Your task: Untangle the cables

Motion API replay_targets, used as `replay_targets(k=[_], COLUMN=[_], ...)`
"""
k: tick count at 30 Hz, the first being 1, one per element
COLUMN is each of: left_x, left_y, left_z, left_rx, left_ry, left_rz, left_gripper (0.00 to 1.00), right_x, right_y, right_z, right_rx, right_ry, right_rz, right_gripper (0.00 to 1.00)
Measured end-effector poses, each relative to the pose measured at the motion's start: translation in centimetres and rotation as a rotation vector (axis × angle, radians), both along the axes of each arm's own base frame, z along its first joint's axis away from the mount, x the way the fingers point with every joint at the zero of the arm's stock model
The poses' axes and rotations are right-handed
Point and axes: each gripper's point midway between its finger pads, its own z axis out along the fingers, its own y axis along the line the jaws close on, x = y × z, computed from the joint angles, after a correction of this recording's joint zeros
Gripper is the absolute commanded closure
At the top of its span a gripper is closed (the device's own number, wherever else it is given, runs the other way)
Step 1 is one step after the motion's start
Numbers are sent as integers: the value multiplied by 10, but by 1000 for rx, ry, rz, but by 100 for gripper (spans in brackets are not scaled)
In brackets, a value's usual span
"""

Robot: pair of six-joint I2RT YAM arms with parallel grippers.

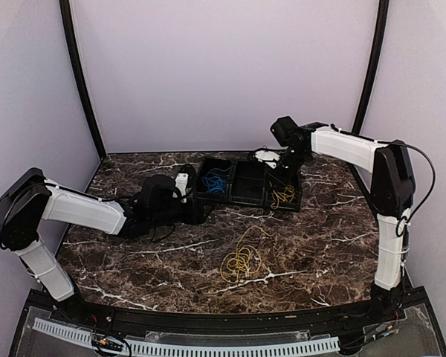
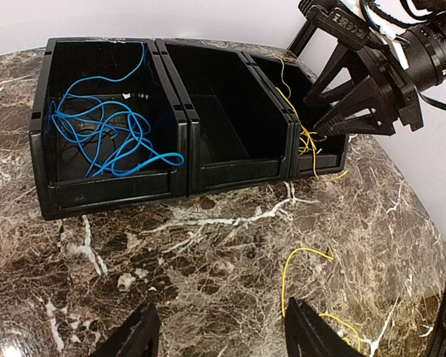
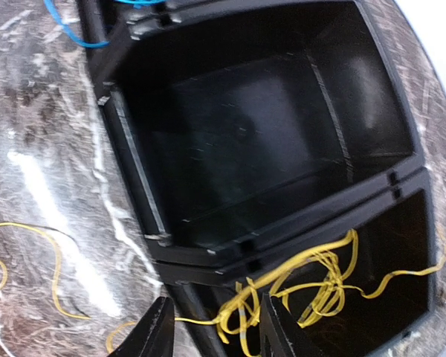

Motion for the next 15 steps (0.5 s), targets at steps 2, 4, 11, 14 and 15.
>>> replay_targets(k=[2,4,11,14,15], left_x=[0,0,-1,-1,-1], left_y=[0,0,-1,-1,-1], left_z=[0,0,0,0,0], left_rx=[0,-2,-4,-5,-5], left_ry=[0,1,4,5,4], left_rz=[0,1,-3,-6,-6], left_gripper=[40,40,40,40,40], right_x=[5,5,-20,-30,-35], right_y=[-4,-7,2,0,-2], right_z=[3,10,42,32,25], right_rx=[-22,-20,75,67,55], right_ry=[-28,-49,-43,-2,22], right_rz=[-15,-19,66,89,93], right_gripper=[59,57,52,53,53])
